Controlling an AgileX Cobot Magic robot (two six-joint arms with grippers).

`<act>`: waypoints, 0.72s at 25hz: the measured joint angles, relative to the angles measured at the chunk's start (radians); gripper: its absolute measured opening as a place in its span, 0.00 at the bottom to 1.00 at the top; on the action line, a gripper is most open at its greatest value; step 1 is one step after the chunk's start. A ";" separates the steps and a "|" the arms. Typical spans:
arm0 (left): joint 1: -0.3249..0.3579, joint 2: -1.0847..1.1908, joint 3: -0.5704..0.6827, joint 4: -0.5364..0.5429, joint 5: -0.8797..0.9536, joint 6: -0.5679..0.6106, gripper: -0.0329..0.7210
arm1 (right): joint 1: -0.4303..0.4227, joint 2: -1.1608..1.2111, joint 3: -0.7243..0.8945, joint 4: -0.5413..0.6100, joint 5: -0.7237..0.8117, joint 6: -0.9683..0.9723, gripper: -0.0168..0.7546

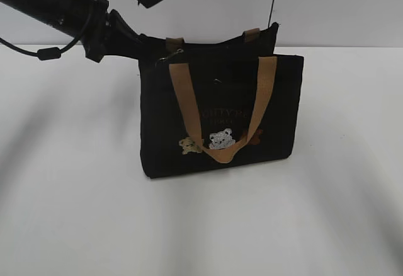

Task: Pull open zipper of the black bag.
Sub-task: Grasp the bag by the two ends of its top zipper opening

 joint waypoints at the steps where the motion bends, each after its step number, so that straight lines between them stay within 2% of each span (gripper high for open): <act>1: 0.000 0.000 0.000 0.000 0.001 0.000 0.12 | 0.000 0.010 -0.001 0.002 0.003 -0.016 0.38; 11: 0.000 0.000 0.000 -0.032 0.014 0.001 0.12 | 0.000 0.075 -0.001 0.004 0.019 -0.314 0.37; 18: 0.000 -0.031 0.000 -0.034 0.014 0.001 0.12 | 0.000 0.086 -0.001 0.001 0.021 -0.325 0.37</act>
